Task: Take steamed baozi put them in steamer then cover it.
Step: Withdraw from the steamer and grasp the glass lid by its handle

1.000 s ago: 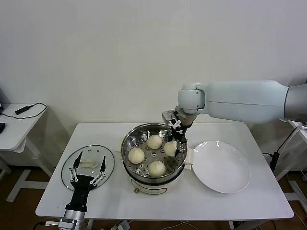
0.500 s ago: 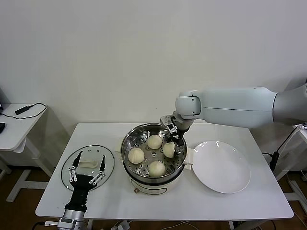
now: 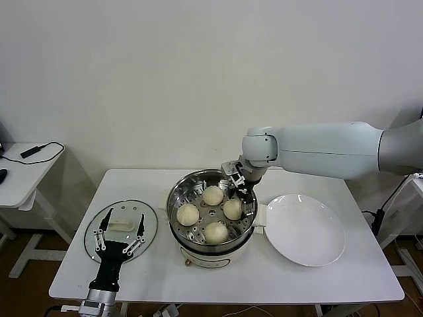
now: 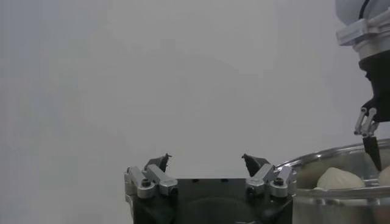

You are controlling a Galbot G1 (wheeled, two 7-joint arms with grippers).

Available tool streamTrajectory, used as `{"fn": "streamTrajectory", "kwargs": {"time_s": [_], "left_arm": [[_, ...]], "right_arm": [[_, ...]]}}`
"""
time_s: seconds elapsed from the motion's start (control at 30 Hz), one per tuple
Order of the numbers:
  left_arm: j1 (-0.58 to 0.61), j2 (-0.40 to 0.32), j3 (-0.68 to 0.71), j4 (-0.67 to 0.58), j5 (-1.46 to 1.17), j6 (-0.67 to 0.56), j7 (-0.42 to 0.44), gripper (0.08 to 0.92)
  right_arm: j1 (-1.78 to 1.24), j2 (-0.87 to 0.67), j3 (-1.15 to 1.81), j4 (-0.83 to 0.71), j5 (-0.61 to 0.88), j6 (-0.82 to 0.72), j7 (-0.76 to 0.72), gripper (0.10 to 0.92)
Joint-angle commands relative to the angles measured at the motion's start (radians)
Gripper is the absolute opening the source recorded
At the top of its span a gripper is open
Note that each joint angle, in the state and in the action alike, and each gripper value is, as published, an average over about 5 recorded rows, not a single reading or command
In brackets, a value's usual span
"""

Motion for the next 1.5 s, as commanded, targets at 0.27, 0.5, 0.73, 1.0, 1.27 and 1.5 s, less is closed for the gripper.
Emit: {"fn": "streamTrajectory", "kwargs": {"time_s": [0.27,0.5,0.73,1.0,1.27,1.5], "left_arm": [[-0.023,0.003,-0.003,0.013,0.129,0.012,-0.025,0.823],[-0.071,0.008,-0.001,0.029,0.255,0.066,-0.065,0.823],[-0.113,0.016,0.007,0.045,0.377,0.143,-0.095,0.823],[-0.124,0.038,0.01,0.063,0.431,0.136,-0.095,0.823],[-0.13,0.067,-0.006,0.111,0.543,0.108,-0.11,0.823],[-0.116,0.098,-0.04,0.183,0.833,0.134,-0.144,0.823]], "right_arm": [[-0.129,-0.322,0.403,0.192,0.076,0.207,0.711,0.823],[-0.583,-0.465,0.804,0.196,-0.068,0.434,1.249,0.823],[-1.214,-0.469,1.408,0.17,-0.223,0.63,1.274,0.823],[-1.696,-0.247,1.9,0.144,-0.384,0.744,1.21,0.823],[-1.954,0.003,2.091,0.154,-0.524,0.789,1.182,0.823],[-2.047,0.108,2.138,0.19,-0.573,0.785,1.165,0.823]]}}
